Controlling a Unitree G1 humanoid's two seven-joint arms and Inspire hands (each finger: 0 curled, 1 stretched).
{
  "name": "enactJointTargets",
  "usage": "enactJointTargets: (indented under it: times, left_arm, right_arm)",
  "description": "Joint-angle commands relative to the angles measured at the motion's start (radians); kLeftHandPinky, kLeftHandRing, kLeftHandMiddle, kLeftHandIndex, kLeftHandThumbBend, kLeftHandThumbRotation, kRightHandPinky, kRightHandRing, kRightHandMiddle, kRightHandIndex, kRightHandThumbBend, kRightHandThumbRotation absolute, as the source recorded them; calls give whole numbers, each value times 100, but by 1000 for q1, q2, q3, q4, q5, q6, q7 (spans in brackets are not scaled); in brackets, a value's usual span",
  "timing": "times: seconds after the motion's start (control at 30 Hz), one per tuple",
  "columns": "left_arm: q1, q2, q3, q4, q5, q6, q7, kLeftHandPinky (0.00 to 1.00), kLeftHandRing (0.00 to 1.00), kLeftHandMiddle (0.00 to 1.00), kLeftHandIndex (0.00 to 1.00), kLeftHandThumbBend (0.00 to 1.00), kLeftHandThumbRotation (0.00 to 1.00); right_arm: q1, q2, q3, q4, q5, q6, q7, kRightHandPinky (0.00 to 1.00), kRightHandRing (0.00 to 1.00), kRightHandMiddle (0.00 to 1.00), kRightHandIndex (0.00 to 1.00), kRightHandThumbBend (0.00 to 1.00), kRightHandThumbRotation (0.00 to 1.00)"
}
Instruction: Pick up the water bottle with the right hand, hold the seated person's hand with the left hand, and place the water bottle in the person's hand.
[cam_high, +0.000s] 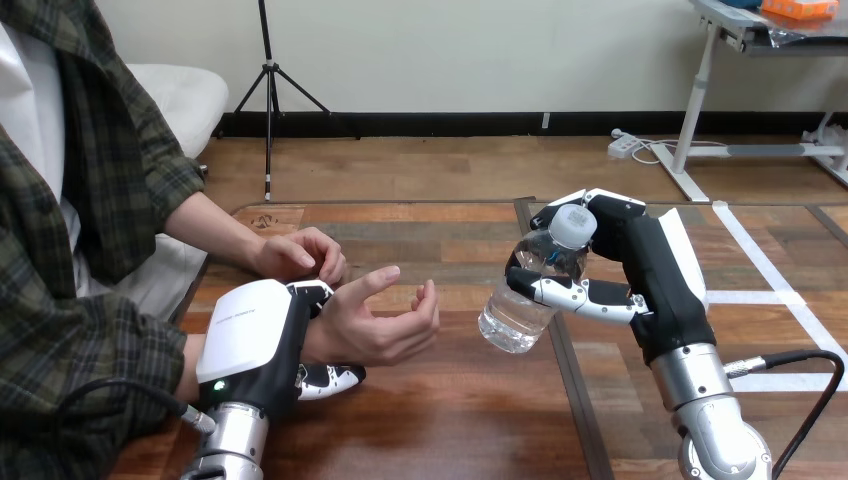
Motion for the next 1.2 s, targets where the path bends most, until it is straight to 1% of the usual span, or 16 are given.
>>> enactJointTargets:
  times: [0.0, 0.1, 0.2, 0.3, 0.37, 0.43, 0.5, 0.6, 0.7, 0.8, 0.87, 1.0, 1.1, 1.17]
  left_arm:
    - [7, -26, -25, -46, 0, -37, -10, 46, 48, 50, 50, 80, 0]
    - [10, -26, -26, -52, 5, -46, 1, 46, 47, 50, 50, 81, 0]
    - [15, -27, -26, -61, 4, -57, 2, 45, 47, 49, 49, 81, 0]
    - [21, -26, -29, -78, 12, -51, -3, 45, 47, 49, 49, 81, 0]
    - [25, -27, -30, -91, 13, -54, -5, 45, 47, 49, 49, 81, 0]
    - [29, -28, -29, -101, 10, -59, -10, 45, 46, 49, 49, 81, 0]
    - [33, -29, -29, -108, 7, -64, -15, 44, 46, 49, 49, 80, 0]
    - [37, -27, -33, -120, 13, -83, -5, 43, 45, 48, 48, 80, 0]
    - [44, -28, -34, -135, 4, -98, -16, 42, 45, 48, 48, 80, 0]
    - [49, -27, -37, -149, 12, -111, -10, 41, 44, 47, 47, 81, 0]
    - [53, -27, -40, -159, 20, -120, -3, 41, 44, 47, 47, 81, 0]
    - [66, -31, -41, -186, 23, -117, -13, 41, 44, 47, 47, 82, 0]
    - [76, -33, -42, -210, 21, -120, -24, 41, 44, 47, 47, 82, 0]
    - [83, -35, -43, -226, 24, -119, -26, 41, 44, 47, 46, 82, 0]
  right_arm:
    - [-107, 7, -16, -88, 14, -23, -13, 37, 42, 48, 49, 73, 0]
    - [-112, 9, -15, -88, 19, -29, -8, 37, 42, 48, 49, 73, 0]
    - [-115, 14, -13, -97, 34, -22, 6, 36, 42, 48, 49, 73, 0]
    - [-122, 15, -11, -101, 31, -26, 5, 36, 41, 48, 49, 73, 0]
    - [-130, 11, -9, -96, 16, -45, -1, 36, 41, 48, 49, 73, 0]
    - [-136, 10, -7, -96, 8, -50, -5, 35, 41, 48, 49, 73, 0]
    - [-140, 10, -7, -99, 5, -48, -6, 36, 42, 48, 49, 72, 0]
    - [-151, 12, -6, -98, 14, -56, 4, 38, 43, 48, 49, 71, 0]
    - [-161, 14, -5, -105, 8, -51, -2, 39, 44, 48, 49, 72, 0]
    - [-172, 15, -3, -106, 18, -55, 9, 41, 45, 49, 50, 72, 0]
    - [-180, 17, -4, -114, 21, -43, 10, 42, 45, 49, 50, 72, 0]
    - [-193, 14, -3, -115, 4, -42, -3, 43, 45, 49, 50, 73, 0]
    - [-206, 15, -4, -113, 10, -33, 2, 43, 45, 49, 50, 73, 0]
    - [-223, 10, -3, -98, -1, -50, -3, 43, 45, 49, 50, 73, 0]
